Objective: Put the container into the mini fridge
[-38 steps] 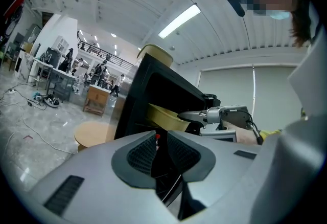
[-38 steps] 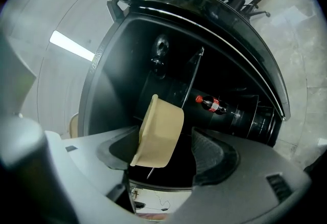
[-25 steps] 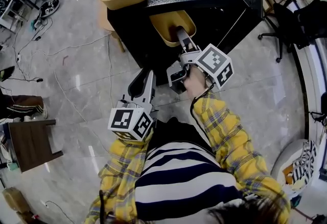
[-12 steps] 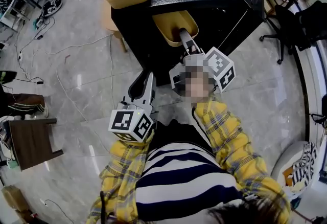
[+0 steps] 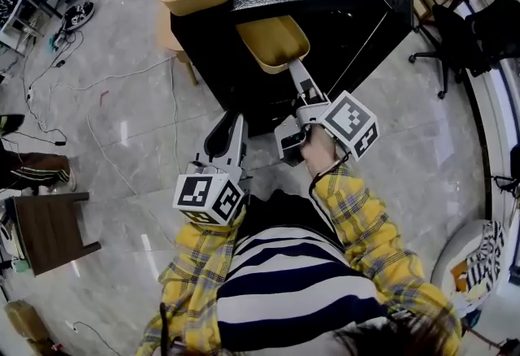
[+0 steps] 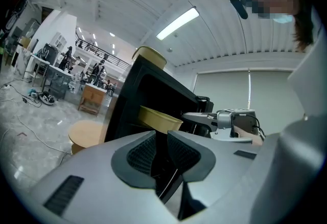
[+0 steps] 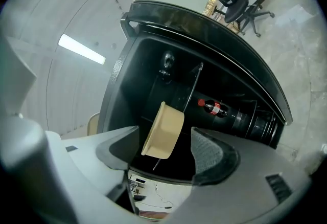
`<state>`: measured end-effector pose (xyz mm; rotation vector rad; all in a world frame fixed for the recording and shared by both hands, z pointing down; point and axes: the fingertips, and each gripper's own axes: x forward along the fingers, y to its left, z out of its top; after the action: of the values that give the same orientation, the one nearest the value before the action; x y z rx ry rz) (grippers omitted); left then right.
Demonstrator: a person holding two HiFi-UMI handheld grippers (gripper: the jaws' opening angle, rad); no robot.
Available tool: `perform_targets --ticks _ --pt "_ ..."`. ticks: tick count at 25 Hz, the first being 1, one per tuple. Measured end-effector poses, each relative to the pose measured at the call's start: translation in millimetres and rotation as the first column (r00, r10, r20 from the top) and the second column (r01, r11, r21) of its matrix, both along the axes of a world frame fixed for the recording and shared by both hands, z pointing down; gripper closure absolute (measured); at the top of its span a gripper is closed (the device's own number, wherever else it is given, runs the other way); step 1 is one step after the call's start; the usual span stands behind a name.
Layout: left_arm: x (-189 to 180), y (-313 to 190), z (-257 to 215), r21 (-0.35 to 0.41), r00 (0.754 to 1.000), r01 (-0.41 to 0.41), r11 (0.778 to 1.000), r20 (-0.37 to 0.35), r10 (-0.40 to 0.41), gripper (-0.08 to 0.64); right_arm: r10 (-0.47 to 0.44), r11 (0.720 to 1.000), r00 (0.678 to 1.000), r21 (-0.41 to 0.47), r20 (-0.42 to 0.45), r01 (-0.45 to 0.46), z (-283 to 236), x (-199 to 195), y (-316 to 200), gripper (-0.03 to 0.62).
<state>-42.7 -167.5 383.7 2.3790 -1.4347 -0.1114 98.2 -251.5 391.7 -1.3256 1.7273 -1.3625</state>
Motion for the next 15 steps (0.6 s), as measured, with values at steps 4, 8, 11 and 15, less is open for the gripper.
perform_targets --ticks 4,8,11,15 --pt "1.4 -0.4 -0.2 0.004 1.0 0.002 1.0 -0.005 -0.002 0.482 -0.024 0.999 0.996 0.025 -0.087 0.026 3.3 1.8 14.7 0.284" --pt "1.5 -1.4 0.4 0.004 1.0 0.008 1.0 -0.009 -0.008 0.482 -0.035 0.998 0.979 0.049 -0.199 0.045 10.0 5.9 26.7 0.371" --pt "2.6 -0.3 1.0 0.001 1.0 0.011 1.0 -0.009 -0.011 0.482 -0.029 0.997 0.954 0.064 -0.299 0.05 15.3 10.4 31.7 0.463" --pt "2.5 -1.0 0.7 0.005 1.0 0.015 1.0 -0.002 -0.015 0.482 -0.004 0.987 0.885 0.143 -0.466 0.079 12.2 8.3 32.5 0.549"
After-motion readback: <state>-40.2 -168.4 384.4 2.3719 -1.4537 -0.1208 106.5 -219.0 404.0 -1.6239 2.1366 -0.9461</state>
